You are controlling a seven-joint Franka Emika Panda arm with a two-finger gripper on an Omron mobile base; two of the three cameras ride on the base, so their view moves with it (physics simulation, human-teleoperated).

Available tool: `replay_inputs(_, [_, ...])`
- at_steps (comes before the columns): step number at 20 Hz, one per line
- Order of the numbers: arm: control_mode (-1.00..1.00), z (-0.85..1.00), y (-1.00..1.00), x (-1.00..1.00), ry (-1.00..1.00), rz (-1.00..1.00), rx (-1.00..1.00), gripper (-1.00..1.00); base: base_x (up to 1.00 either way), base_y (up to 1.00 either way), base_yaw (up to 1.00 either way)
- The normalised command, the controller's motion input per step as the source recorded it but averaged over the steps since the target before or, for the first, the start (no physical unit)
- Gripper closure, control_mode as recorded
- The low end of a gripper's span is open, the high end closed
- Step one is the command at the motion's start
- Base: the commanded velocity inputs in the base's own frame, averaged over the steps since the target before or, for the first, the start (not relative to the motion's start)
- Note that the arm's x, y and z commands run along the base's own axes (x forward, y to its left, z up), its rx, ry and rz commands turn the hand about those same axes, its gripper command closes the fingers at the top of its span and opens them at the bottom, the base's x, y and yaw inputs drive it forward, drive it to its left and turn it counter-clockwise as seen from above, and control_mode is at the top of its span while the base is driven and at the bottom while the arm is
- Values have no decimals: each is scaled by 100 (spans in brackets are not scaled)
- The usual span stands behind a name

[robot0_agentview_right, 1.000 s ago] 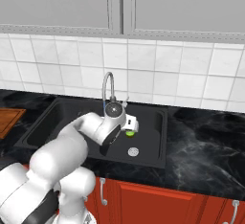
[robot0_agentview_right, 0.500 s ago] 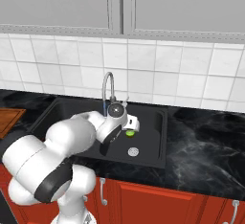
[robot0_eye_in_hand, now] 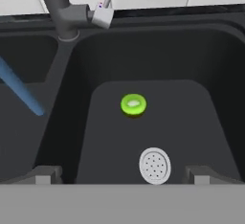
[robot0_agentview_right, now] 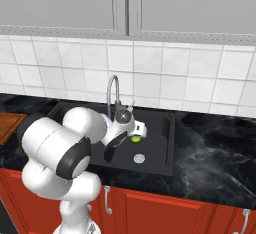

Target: Pick the kiwi, pear from the sink and place them on the cutting board to airdry. Then turn off the sink faucet.

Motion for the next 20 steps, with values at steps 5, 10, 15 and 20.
replay_inputs(5, [-100, -22, -10, 23, 0, 0, 1, -100, 0, 0, 0])
replay_inputs(10, [-100, -22, -7, 30, 0, 0, 1, -100, 0, 0, 0])
replay_inputs(15, [-100, -24, -4, 25, 0, 0, 1, -100, 0, 0, 0])
replay_inputs(20, [-100, -28, 0, 21, 0, 0, 1, -100, 0, 0, 0])
